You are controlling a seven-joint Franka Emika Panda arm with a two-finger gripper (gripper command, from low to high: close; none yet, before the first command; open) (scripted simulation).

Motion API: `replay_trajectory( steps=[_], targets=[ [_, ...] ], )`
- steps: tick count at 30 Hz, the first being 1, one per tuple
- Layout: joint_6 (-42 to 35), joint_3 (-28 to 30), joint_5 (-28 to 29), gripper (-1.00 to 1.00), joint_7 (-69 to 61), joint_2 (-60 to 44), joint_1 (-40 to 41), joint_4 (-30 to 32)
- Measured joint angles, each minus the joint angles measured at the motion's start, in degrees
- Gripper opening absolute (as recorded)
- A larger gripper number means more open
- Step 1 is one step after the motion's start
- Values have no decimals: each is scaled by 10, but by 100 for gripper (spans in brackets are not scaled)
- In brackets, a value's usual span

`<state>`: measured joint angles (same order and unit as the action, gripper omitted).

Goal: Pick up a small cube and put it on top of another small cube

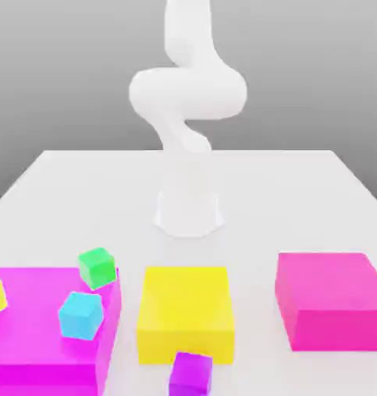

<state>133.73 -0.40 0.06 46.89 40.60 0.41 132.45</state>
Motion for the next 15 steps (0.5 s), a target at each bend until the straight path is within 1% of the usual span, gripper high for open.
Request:
replay_trajectory(
  steps=[15],
  targets=[
    [118, -18, 11, 0, 69, -315, 16, 41]
  ],
)
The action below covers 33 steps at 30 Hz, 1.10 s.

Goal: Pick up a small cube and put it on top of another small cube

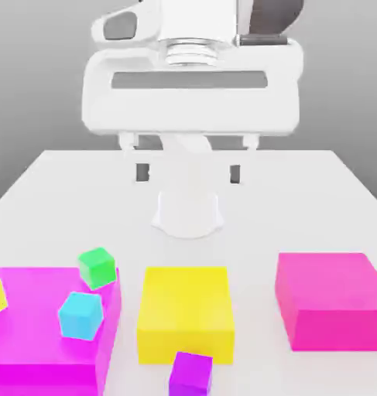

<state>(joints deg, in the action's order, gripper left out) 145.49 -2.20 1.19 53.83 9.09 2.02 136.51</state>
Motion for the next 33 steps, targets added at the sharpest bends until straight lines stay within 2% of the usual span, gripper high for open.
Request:
replay_trajectory(
  steps=[10, 15, 16, 23, 28, 33],
  targets=[
    [78, 0, 2, 0, 42, -208, -2, 27],
    [148, 6, 6, 0, 50, -311, -7, 17],
    [164, 8, 7, -100, 51, -331, -8, 14],
    [168, 7, 8, -100, 53, -335, -8, 13],
    [95, 4, 1, -100, 49, -246, -2, 29],
    [-5, 51, -5, -100, 81, -143, 46, 32]
  ],
)
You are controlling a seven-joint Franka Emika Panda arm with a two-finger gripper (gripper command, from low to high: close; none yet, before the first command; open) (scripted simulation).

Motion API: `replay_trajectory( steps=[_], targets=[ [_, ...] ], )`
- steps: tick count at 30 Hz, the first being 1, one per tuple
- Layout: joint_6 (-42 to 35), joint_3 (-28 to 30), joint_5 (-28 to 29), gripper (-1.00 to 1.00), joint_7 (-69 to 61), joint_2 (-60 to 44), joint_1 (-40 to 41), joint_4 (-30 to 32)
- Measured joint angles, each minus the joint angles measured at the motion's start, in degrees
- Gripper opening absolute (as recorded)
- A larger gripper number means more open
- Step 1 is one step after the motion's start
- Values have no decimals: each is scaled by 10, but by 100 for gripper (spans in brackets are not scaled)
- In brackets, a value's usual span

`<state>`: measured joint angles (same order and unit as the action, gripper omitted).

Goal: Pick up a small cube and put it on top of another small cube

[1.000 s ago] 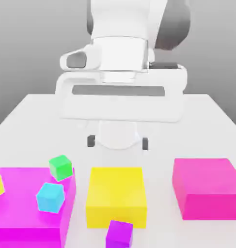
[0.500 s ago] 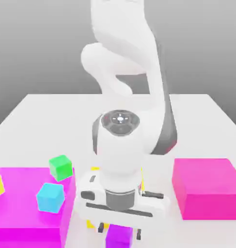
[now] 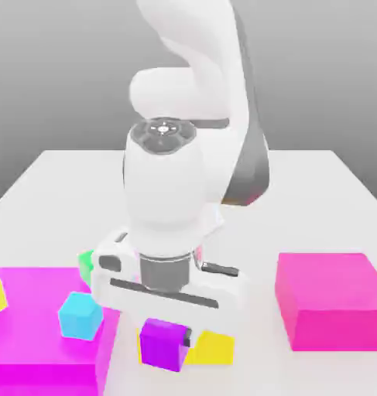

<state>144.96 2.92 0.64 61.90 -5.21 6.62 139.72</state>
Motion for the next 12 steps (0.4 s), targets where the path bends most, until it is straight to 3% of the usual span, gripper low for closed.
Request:
replay_trajectory(
  steps=[4, 8, 9, 12],
  targets=[
    [-82, 25, -1, -100, 32, 83, 66, 1],
    [-32, 24, -9, -100, 35, 51, 73, 19],
    [-14, 23, -11, 100, 34, 38, 74, 24],
    [-14, 23, -11, 100, 34, 38, 73, 24]
  ],
)
